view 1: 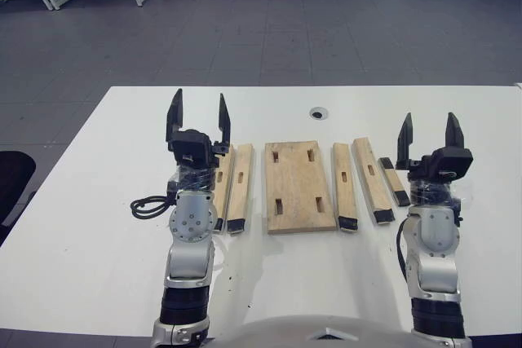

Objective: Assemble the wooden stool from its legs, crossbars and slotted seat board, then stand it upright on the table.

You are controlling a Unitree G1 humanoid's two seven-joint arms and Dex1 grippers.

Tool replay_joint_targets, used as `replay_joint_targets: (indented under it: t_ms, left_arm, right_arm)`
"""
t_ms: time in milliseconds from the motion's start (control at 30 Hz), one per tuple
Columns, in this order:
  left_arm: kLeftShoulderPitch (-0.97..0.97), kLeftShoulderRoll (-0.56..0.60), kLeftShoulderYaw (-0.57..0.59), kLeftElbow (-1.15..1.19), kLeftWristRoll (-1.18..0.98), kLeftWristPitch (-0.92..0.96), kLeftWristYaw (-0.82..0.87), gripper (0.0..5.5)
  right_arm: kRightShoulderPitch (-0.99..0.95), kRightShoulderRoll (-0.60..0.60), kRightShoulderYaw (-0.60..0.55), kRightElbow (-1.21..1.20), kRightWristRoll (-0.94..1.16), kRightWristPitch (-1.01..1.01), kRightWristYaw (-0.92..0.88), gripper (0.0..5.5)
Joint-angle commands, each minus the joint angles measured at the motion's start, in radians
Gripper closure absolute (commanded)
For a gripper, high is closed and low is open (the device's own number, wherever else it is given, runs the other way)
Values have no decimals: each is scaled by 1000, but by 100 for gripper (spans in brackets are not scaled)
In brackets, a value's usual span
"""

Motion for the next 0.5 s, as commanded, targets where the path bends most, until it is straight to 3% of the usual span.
replay_joint_targets:
  t_ms: [33,500]
  left_arm:
    - [-3,18,-11,11,19,36,-16,221]
    - [22,5,-17,19,-62,60,-42,250]
  right_arm:
    - [7,-24,14,-32,-3,74,36,216]
    - [21,-22,26,-16,4,7,68,216]
